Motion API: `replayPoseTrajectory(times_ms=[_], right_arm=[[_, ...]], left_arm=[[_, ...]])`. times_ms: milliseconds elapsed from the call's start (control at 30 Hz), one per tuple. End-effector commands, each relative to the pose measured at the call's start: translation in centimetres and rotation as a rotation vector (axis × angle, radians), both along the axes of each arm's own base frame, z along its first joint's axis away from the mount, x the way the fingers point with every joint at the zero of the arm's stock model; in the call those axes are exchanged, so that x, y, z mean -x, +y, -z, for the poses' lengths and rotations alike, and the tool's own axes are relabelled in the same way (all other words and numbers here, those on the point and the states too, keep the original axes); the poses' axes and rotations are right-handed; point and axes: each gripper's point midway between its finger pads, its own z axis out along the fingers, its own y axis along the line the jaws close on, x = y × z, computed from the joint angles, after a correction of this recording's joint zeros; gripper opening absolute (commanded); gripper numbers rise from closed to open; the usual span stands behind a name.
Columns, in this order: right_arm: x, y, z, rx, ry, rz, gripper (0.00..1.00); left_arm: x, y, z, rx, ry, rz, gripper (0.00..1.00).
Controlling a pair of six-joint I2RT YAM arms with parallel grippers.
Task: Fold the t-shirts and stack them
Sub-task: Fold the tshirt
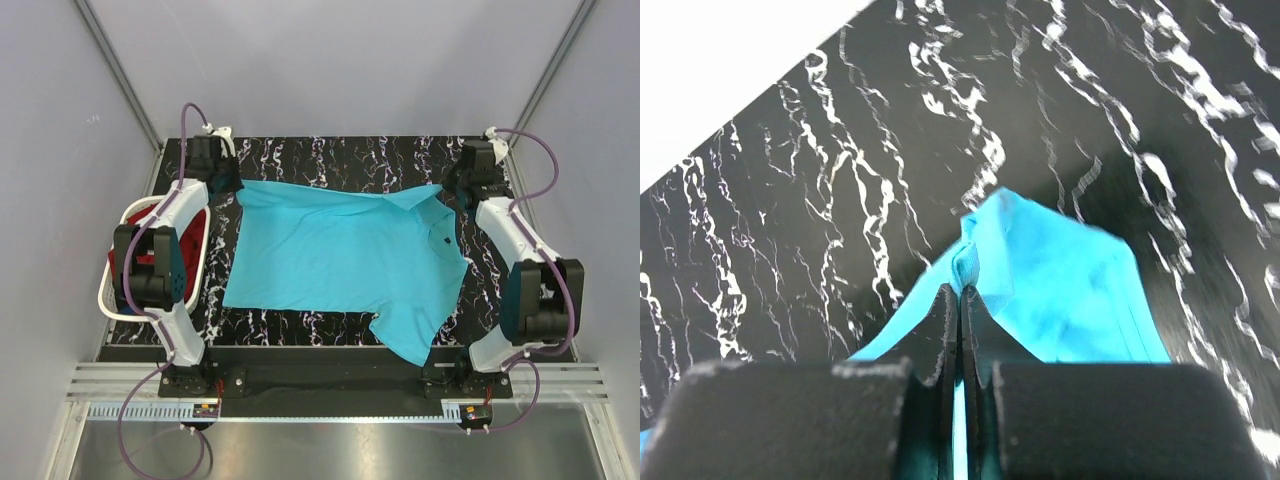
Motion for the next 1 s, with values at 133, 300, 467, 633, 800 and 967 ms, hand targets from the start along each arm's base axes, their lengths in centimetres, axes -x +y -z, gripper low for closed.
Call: replayPoseTrajectory(times_ms=[133,300,467,633,800,967], right_arm=[[4.7,-0.6,1.5,-0.073,0.035,0.095,0.0],[7.0,0.2,4.1,-0.116,0.081,0.074,0.0],[8.6,-0.2,6.4,-0.107,0.118,0.095,0.0],[9.7,-0.1,7.0,-0.108,0.12,0.084,0.0],[10.1,0.1,7.5,-0.098,0.133,0.053,0.0],[11.0,0.5,8.4,-0.113,0.159,0.042,0.0]], left_arm=[[1.6,0.4,-0.7,-0.022,-0.004,0.002,0.0],[2.2,1.0,0.7,-0.065,0.023,-0.005,0.0],[3.0,0.9,1.5,-0.129,0.038,0.014,0.0],[3.6,0.8,2.3,-0.209,0.05,0.012,0.0],[4.2,0.3,3.6,-0.258,0.083,0.018,0.0],[4.2,0.6,3.8,-0.298,0.09,0.004,0.0]])
